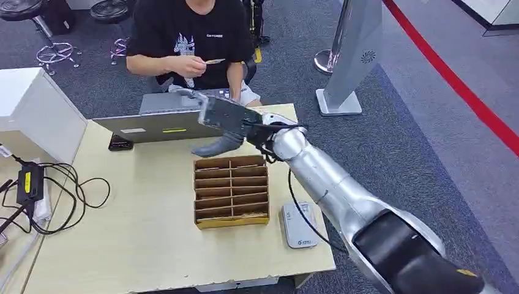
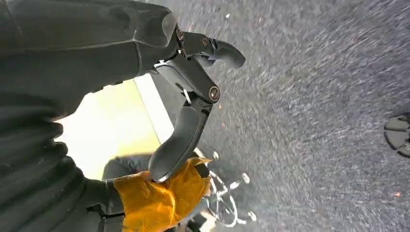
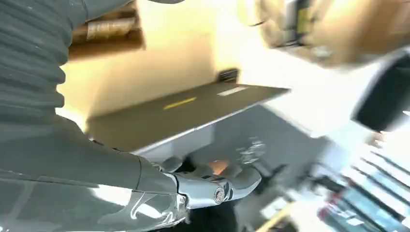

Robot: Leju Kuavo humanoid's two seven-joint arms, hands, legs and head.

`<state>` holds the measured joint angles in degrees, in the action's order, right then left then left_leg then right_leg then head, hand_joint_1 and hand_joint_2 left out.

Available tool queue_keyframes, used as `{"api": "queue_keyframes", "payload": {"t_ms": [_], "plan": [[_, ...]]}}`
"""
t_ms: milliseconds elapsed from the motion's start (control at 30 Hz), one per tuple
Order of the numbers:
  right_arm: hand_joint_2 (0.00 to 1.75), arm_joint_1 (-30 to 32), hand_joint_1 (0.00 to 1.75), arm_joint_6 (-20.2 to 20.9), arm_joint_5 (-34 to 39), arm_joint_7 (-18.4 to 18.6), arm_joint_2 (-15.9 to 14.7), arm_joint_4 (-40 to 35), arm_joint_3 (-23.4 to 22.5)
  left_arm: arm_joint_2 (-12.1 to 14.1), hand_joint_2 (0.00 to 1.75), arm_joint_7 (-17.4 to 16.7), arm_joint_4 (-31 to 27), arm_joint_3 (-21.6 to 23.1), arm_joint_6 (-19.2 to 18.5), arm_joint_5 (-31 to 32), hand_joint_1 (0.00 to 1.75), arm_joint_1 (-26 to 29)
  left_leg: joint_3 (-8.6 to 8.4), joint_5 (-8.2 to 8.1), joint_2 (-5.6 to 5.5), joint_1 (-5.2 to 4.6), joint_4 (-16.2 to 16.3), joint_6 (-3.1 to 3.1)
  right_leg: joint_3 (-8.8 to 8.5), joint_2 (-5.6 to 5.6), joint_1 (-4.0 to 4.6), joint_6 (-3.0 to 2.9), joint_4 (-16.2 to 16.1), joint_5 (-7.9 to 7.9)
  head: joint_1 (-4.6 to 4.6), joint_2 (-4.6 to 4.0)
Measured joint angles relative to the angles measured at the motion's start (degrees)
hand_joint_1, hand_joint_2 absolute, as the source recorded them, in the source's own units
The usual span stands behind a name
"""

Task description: Pass the card to the sensor for recognition and then transmit it.

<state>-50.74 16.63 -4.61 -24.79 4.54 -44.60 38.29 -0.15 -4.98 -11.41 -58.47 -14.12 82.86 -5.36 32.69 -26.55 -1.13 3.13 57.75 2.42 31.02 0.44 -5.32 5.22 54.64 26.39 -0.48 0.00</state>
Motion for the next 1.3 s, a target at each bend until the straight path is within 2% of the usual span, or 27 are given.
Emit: {"api": "queue_keyframes", "payload": {"t_ms": [133,233,267,400,500,667,1000,1067,1200,1300], "plan": [[1.75,12.66,0.0,-3.81,-0.18,-5.86,-8.48,-13.12,-4.52,0.0,1.75,-0.33,0.0,-1.75,0.87,-1.81,0.0,0.9,-0.04,-0.1,-0.24,0.0,-0.01,-0.06,-0.29,-0.26,0.03,0.04,-0.22,0.03,0.02,0.0],[1.75,21.16,0.0,-4.78,-2.05,-7.4,-12.42,-21.37,-7.42,0.04,1.75,-0.41,0.0,-2.71,0.94,-2.14,0.0,1.29,-0.05,-0.22,0.0,0.0,-0.01,-0.07,-0.17,-0.06,0.03,0.04,-0.21,0.03,0.04,0.0],[1.75,23.15,0.0,-5.6,-3.14,-7.78,-13.2,-23.21,-8.04,0.04,1.75,-0.44,0.0,-2.97,0.98,-2.32,0.0,1.25,-0.06,-0.22,0.01,0.0,-0.01,-0.08,-0.15,-0.04,0.03,0.04,-0.22,0.03,0.0,0.0],[1.75,33.4,0.0,-13.91,-12.12,-10.4,-15.49,-32.19,-10.64,0.02,1.75,-0.83,0.0,-4.07,1.64,-3.17,0.0,1.32,-0.05,-0.27,-0.12,0.08,-0.05,-0.07,-0.24,-0.18,0.11,-0.09,-0.22,0.17,0.04,0.0],[1.75,38.66,0.0,-15.43,-13.97,-10.97,-16.19,-36.19,-10.97,0.04,1.75,-0.87,0.0,-4.54,1.81,-3.32,0.0,1.32,-0.05,-0.3,0.03,0.09,-0.06,-0.05,-0.19,-0.07,0.11,-0.1,-0.21,0.17,0.02,0.0],[1.75,41.69,0.0,-15.67,-14.15,-11.14,-17.0,-39.68,-11.8,0.13,1.75,-0.87,0.0,-4.91,1.86,-3.32,0.0,1.29,-0.06,-0.29,0.03,0.09,-0.06,-0.05,-0.19,-0.07,0.11,-0.11,-0.21,0.17,0.02,0.0],[1.75,43.13,0.0,-16.22,-15.42,-10.9,-17.5,-41.5,-12.24,0.13,1.75,-0.87,0.0,-5.27,1.97,-3.39,0.0,1.28,-0.09,-0.28,0.03,0.09,-0.05,-0.05,-0.22,-0.07,0.11,-0.11,-0.21,0.16,0.02,0.0],[1.75,43.93,0.0,-15.02,-15.85,-9.98,-17.52,-41.56,-12.17,0.13,1.75,-0.87,0.0,-5.44,1.99,-3.5,0.0,1.27,-0.08,-0.29,0.02,0.09,-0.05,-0.05,-0.22,-0.08,0.11,-0.11,-0.21,0.17,0.02,0.0],[1.75,45.08,0.0,-15.32,-19.78,-9.48,-17.48,-40.12,-9.86,0.13,1.75,-0.87,0.0,-5.57,1.99,-3.26,0.0,1.23,-0.06,-0.29,0.03,0.1,-0.07,-0.05,-0.22,-0.07,0.11,-0.12,-0.21,0.18,0.02,0.0],[1.75,45.02,0.0,-19.13,-24.98,-8.47,-16.62,-37.1,-6.88,0.11,1.75,-0.85,0.0,-5.57,1.97,-2.95,0.0,1.16,-0.06,-0.29,0.02,0.11,-0.08,-0.05,-0.23,-0.09,0.12,-0.13,-0.21,0.19,0.02,0.0]]}}
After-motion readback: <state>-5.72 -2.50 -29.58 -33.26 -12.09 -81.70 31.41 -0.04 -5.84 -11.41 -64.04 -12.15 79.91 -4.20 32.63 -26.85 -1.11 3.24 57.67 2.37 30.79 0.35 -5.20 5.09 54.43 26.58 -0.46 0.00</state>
